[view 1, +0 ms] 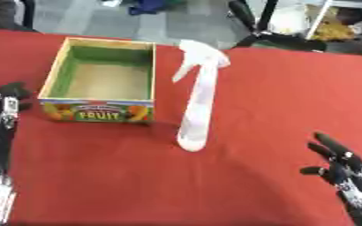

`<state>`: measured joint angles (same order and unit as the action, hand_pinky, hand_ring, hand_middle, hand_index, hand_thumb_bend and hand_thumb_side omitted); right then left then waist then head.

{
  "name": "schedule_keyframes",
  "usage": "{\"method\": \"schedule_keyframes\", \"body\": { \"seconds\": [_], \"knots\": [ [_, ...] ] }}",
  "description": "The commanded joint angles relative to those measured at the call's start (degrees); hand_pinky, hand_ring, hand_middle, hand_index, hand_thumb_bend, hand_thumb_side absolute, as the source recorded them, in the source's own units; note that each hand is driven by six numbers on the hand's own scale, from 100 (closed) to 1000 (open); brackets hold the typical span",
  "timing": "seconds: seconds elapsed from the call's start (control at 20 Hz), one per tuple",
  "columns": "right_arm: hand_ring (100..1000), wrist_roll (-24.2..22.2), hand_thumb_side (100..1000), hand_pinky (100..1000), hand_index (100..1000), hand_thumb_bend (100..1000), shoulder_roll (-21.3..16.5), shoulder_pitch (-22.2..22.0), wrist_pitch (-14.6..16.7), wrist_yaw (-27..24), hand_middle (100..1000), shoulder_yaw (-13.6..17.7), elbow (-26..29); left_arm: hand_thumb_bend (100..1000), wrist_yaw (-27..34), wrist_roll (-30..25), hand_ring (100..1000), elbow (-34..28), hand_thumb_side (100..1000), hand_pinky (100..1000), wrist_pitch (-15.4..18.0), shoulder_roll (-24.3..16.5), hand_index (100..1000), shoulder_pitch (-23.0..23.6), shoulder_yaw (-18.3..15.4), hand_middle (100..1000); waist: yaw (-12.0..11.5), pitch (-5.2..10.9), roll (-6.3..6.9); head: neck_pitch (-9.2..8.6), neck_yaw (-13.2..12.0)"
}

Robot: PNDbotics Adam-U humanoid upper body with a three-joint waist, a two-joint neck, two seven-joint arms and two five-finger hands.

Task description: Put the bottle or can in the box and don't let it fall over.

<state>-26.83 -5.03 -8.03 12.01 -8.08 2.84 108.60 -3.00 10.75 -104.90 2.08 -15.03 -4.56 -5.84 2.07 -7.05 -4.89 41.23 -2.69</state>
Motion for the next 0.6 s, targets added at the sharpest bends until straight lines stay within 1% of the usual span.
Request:
{"method": "schedule_keyframes", "body": {
  "seconds": [0.05, 0.15, 0.3, 0.6],
  "knots": [
    [1000, 0.17, 470, 705, 924, 100, -3.44, 1.52, 1.05, -0.56, 1000, 0.5, 1.33, 115, -0.11, -0.05, 773, -0.66, 781, 765, -0.04, -0.38, 765, -0.17, -0.12, 617, -0.05, 0.98, 0.2, -0.12, -0.13],
    [1000, 0.66, 470, 706, 925, 100, -6.18, 3.36, 2.12, -1.53, 1000, 0.7, 2.05, 115, -0.09, -0.12, 772, -0.65, 781, 765, -0.03, -0.48, 765, -0.07, -0.04, 617, -0.13, 1.2, 0.14, -0.03, 0.0],
    [1000, 1.72, 470, 710, 931, 100, -11.25, 7.05, 4.29, -3.51, 1000, 0.89, 3.54, 116, 0.01, -0.28, 773, -0.6, 781, 765, -0.02, -0.6, 765, 0.03, 0.13, 617, -0.28, 1.46, 0.02, 0.2, 0.05],
    [981, 3.79, 470, 724, 945, 100, -24.16, 14.78, 9.78, -7.65, 995, 0.58, 5.73, 117, 0.05, -0.53, 772, -0.64, 780, 765, 0.03, -0.76, 765, -0.14, 0.36, 618, -1.2, 1.6, -0.25, -0.03, 0.89]
  ]
}}
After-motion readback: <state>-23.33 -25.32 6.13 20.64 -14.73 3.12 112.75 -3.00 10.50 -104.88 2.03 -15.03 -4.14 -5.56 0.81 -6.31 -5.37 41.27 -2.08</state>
